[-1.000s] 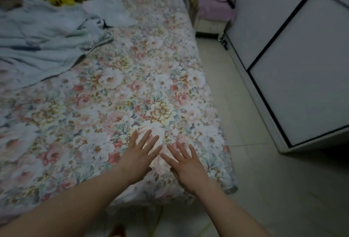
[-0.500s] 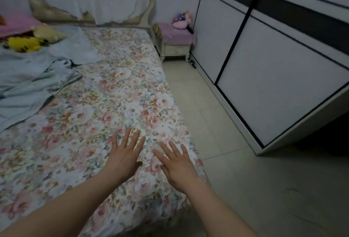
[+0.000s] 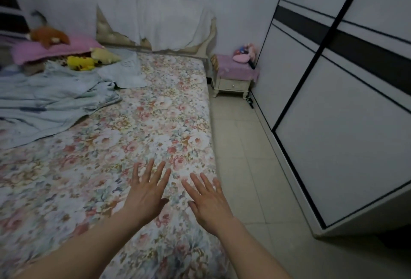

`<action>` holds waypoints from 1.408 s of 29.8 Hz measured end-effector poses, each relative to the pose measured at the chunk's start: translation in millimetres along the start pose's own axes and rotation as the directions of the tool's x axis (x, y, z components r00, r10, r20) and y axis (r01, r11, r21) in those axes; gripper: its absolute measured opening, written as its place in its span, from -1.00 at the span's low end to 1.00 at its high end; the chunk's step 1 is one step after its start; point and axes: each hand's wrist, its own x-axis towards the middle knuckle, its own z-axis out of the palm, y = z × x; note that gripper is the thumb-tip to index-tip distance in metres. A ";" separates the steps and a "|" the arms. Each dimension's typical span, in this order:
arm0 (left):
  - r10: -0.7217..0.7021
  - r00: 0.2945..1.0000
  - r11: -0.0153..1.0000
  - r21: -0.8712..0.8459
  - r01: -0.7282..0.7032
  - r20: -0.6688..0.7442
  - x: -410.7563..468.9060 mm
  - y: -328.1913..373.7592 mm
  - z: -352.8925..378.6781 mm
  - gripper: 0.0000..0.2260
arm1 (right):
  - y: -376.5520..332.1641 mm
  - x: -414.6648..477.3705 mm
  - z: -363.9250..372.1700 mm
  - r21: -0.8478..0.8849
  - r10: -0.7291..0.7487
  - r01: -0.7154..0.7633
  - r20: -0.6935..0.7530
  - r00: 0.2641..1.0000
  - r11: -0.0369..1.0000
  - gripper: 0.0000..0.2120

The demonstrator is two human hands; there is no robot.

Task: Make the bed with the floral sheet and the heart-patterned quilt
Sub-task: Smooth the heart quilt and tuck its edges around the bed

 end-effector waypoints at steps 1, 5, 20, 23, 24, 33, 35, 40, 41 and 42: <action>-0.011 1.000 1.000 -0.023 0.011 -0.004 4.1 0.0 -0.4 -0.24 | 4.2 3.8 -1.3 0.005 0.001 -0.001 0.009 1.000 1.000 -0.38; -0.067 0.998 0.998 -0.015 0.067 0.009 24.4 -8.5 -8.0 -0.25 | 18.8 23.8 -6.8 0.006 -0.002 0.002 0.000 1.000 1.000 -0.41; -0.361 0.932 0.932 0.008 0.362 -0.033 105.3 32.0 -31.6 -0.25 | 122.6 99.4 -26.0 -0.068 -0.119 0.123 0.051 0.992 0.990 -0.50; -0.472 0.881 0.881 -0.028 0.473 0.022 118.3 86.2 -32.5 -0.19 | 177.3 108.7 -46.2 -0.073 -0.221 0.223 0.033 0.975 0.972 -0.49; -0.512 0.858 0.858 -0.030 0.513 0.033 120.2 101.8 -36.9 -0.17 | 194.3 107.6 -51.6 -0.046 -0.278 0.279 0.040 0.960 0.959 -0.47; -0.685 0.725 0.727 0.014 0.686 0.069 157.9 176.6 -66.6 -0.26 | 290.8 116.2 -69.1 0.007 -0.300 0.302 0.132 0.945 0.953 -0.43; -0.670 0.739 0.742 0.030 0.670 0.071 175.4 189.1 -69.6 -0.27 | 306.6 119.6 -67.2 -0.007 -0.290 0.294 0.147 0.946 0.956 -0.46; -0.648 0.759 0.759 -0.030 0.650 0.062 224.4 209.7 -62.3 -0.26 | 337.1 151.6 -68.6 0.042 -0.396 0.394 0.133 0.908 0.918 -0.46; -0.645 0.762 0.761 -0.035 0.648 0.067 233.2 212.0 -60.6 -0.25 | 341.1 160.0 -65.1 0.033 -0.398 0.397 0.124 0.909 0.917 -0.47; -0.646 0.759 0.759 -0.037 0.650 0.080 244.4 212.6 -57.1 -0.25 | 344.7 170.8 -66.4 0.036 -0.402 0.401 0.129 0.906 0.915 -0.46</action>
